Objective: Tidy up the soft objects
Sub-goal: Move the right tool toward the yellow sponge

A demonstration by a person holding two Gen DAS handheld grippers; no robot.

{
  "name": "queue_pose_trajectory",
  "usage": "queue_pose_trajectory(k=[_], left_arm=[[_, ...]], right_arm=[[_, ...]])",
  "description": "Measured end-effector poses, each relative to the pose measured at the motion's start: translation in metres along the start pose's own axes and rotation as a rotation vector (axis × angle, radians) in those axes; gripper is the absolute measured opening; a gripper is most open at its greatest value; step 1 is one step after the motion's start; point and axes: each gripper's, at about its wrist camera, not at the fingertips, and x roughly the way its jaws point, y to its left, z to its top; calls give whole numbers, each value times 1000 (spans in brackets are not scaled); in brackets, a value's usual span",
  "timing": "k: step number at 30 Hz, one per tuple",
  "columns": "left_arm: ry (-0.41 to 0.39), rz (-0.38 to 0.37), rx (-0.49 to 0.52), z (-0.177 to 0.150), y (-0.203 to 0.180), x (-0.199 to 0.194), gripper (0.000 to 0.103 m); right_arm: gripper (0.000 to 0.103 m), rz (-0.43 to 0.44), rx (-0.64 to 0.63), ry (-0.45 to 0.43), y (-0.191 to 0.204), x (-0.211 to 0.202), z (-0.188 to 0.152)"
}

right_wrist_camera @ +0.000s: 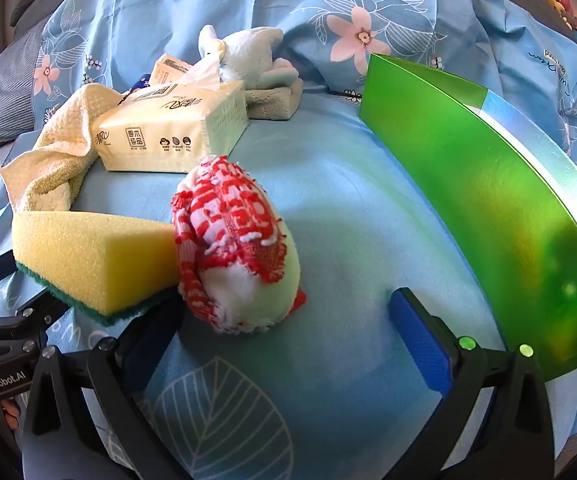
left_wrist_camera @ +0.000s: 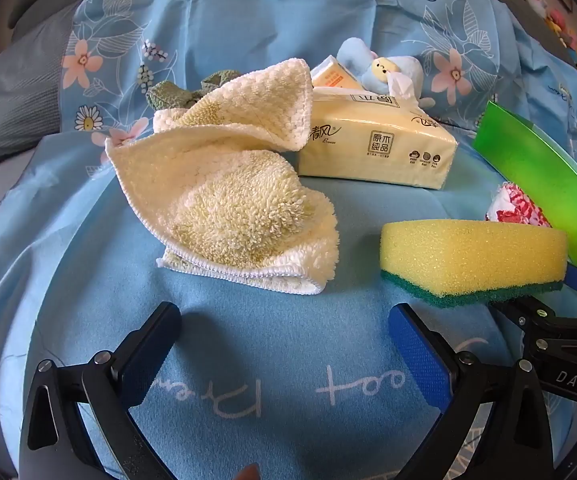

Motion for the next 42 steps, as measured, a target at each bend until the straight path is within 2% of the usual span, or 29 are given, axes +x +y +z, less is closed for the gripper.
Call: queue_pose_trajectory(k=[13, 22, 27, 32, 38, 42], left_arm=[[9, 5, 5, 0, -1, 1, 103], [65, -7, 6, 3, 2, -2, 103], [81, -97, -57, 5, 10, -22, 103], [45, -139, -95, 18, 20, -49, 103], [40, -196, -125, 33, 22, -63, 103], [33, -242, -126, 39, 16, -67, 101]], right_arm=[[103, 2, 1, 1, 0, 0, 0], [103, 2, 2, 3, -1, 1, -2], [103, 0, -5, 26, -1, 1, 1], [102, 57, 1, 63, -4, -12, 2], [102, 185, 60, 5, -10, -59, 19], [101, 250, 114, 21, -12, -77, 27]])
